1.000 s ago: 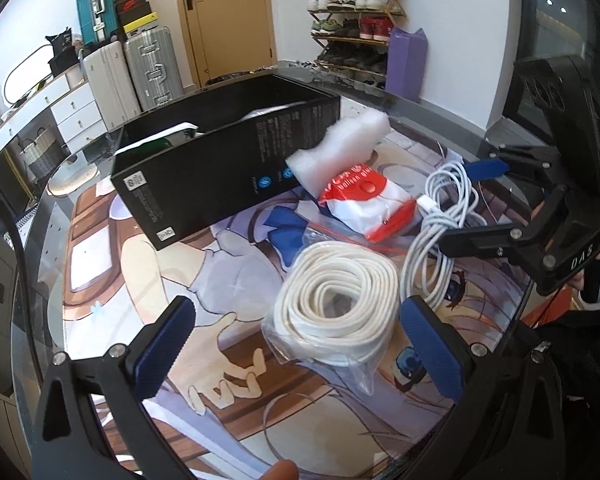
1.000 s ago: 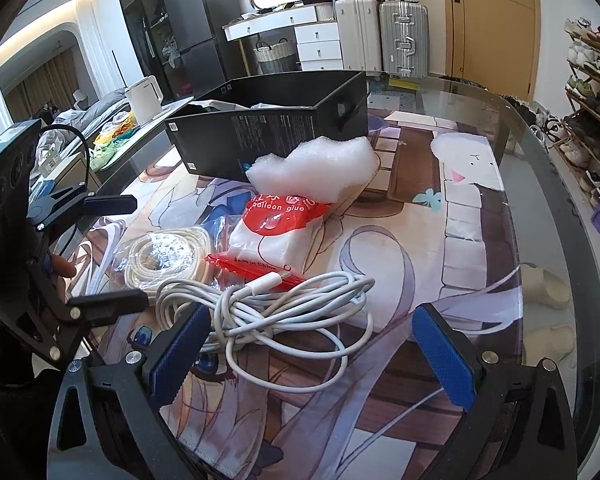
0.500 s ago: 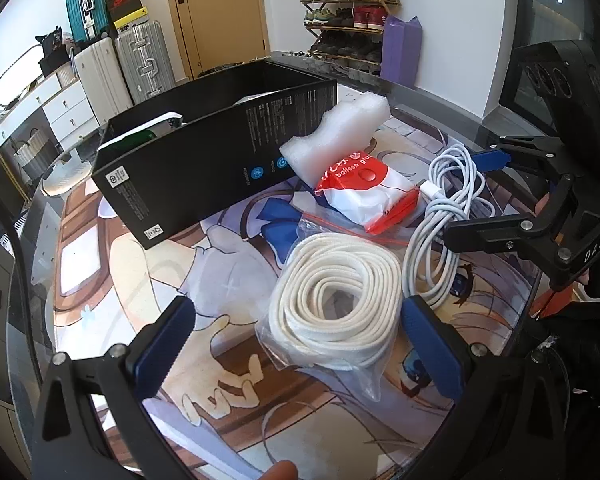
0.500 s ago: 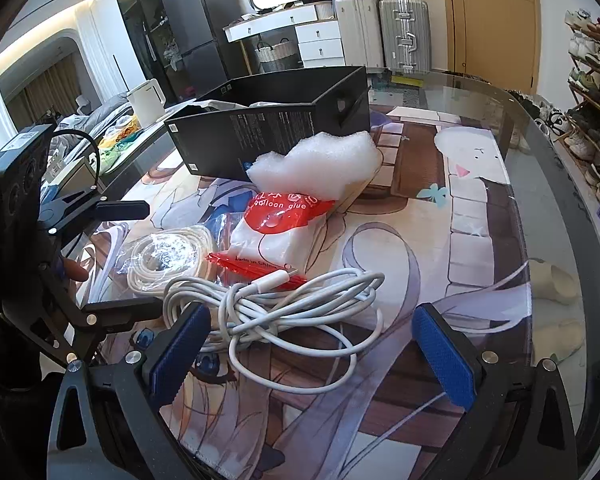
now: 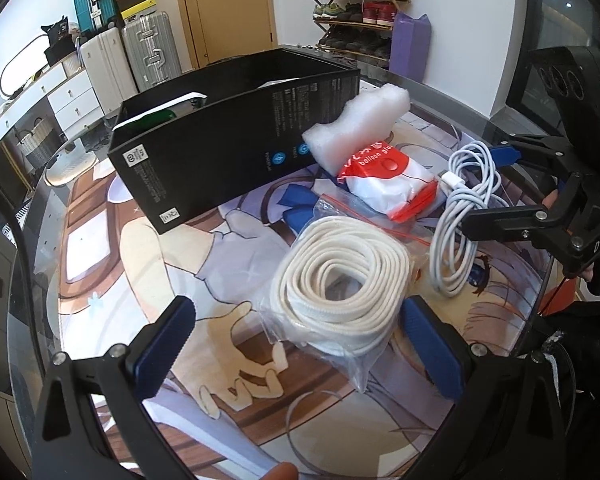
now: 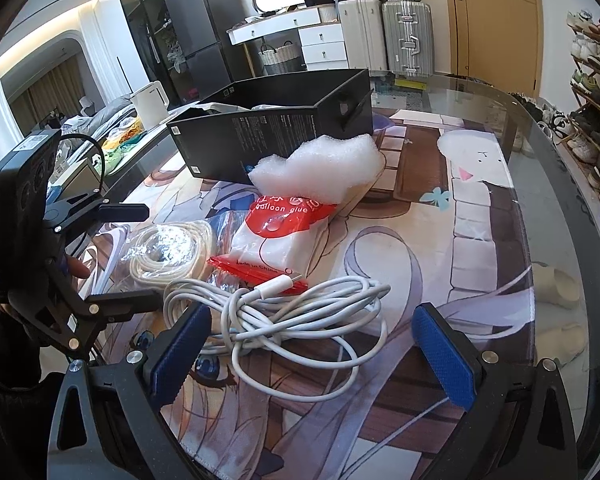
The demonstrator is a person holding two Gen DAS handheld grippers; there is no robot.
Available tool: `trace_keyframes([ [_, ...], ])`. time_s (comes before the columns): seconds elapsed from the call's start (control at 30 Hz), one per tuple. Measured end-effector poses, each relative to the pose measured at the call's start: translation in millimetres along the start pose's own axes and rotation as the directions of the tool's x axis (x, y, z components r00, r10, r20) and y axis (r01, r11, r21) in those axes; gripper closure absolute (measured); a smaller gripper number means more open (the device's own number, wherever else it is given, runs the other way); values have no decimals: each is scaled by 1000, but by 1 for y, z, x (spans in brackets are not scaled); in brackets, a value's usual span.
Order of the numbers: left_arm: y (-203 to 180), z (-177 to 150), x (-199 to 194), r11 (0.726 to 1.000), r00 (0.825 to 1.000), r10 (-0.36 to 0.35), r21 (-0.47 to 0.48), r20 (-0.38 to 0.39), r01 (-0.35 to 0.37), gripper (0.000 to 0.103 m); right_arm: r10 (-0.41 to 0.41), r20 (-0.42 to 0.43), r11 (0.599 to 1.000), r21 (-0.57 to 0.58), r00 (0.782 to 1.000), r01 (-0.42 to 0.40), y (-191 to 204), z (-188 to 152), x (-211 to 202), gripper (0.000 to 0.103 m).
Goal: Organize soft objects
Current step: 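Close the right tool on the coiled white cable while the left tool nears the rope bag, then grasp the clear bag of white rope with the left tool while the right tool holds the cable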
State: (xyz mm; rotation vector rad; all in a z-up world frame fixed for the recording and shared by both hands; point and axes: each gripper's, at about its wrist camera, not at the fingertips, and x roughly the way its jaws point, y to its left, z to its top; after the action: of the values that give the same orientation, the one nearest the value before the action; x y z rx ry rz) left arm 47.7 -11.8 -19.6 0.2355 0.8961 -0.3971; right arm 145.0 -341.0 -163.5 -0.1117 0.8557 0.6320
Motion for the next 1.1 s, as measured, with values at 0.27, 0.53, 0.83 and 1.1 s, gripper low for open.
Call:
trace_keyframes([
  [0.27, -5, 4, 5, 1000, 1000, 2, 12, -17, -1, 0, 19, 8, 1000, -11, 1000, -19, 0, -1, -2, 12],
  [0.53, -3, 5, 7, 1000, 1000, -12, 0, -25, 12, 0, 60, 31, 998, 19, 998, -61, -6, -3, -9, 31],
  [0.83, -2, 10, 10, 1000, 999, -16, -10, -31, 15, 0, 73, 48, 997, 19, 996, -74, -8, -5, -16, 33],
  [1.1, 0, 12, 12, 999, 999, -32, -27, -28, 31, 2, 78, 66, 997, 21, 995, -79, -9, -5, -23, 33],
])
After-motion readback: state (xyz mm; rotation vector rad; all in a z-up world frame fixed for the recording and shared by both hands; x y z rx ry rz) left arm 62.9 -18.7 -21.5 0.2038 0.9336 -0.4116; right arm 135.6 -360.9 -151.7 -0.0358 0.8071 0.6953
